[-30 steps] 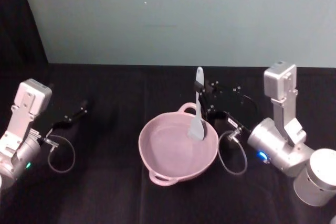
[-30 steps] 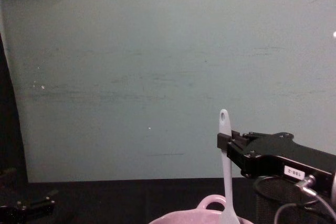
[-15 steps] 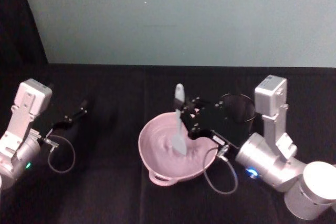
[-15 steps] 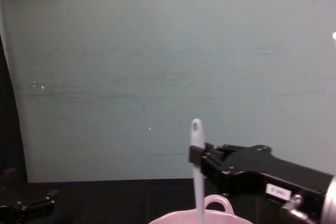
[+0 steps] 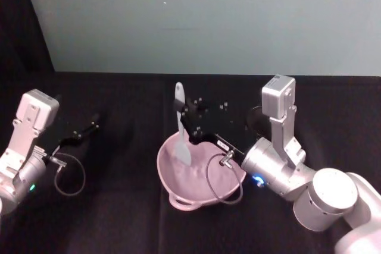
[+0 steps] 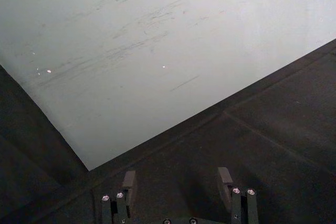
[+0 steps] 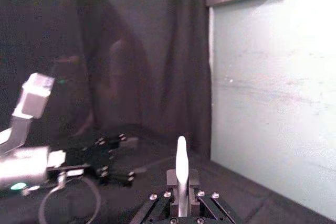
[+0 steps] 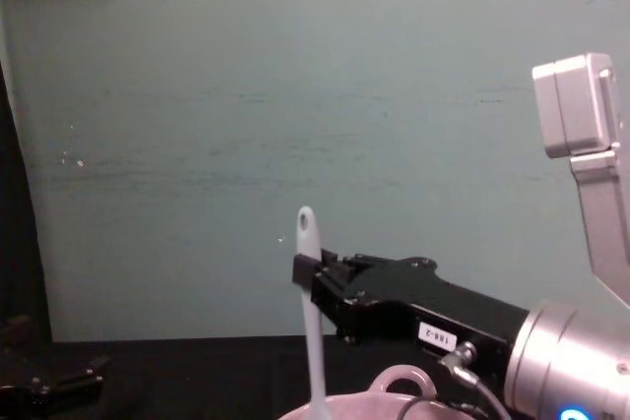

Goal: Use the one hand to pick up the spoon and stir the clear water in the bowl.

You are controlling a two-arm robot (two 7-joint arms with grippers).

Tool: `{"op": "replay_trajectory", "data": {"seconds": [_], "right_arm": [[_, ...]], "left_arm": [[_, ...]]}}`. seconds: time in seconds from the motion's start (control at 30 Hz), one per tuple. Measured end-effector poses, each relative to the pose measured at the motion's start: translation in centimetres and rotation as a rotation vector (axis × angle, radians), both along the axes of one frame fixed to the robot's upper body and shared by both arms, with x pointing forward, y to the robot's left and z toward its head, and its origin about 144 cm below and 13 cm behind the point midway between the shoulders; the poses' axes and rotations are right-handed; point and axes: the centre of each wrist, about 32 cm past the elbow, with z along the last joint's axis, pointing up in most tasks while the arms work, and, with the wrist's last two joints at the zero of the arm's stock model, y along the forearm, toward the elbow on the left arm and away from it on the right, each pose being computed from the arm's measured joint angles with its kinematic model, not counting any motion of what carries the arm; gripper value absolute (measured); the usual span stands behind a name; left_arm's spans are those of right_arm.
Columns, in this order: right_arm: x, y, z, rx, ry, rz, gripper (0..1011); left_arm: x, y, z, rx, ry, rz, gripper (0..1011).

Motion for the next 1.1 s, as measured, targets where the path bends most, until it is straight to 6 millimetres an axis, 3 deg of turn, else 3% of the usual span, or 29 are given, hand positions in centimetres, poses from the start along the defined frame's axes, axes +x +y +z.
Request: {"op": "replay_trajectory", "data": {"seconds": [0.27,0.5,0.8,1.1], "right_arm": [[1.5,-0.7,-0.2,-0.018,-0.031,-0.099,110],[1.2,-2.0,-0.1,-0.064,-0.061,-0.182,110],[-0.7,-4.2,0.0,-0.098,-0.067,-0.248,110],[-3.5,-4.1,-0.3,-0.063,-0.049,-0.201,110]], "left_arm": [[0.0,0.0,0.0,0.0,0.0,0.0,1005],[0.0,0.0,0.0,0.0,0.0,0.0,1005],[0.0,0.0,0.0,0.0,0.0,0.0,1005],[0.0,0.0,0.0,0.0,0.0,0.0,1005]]}}
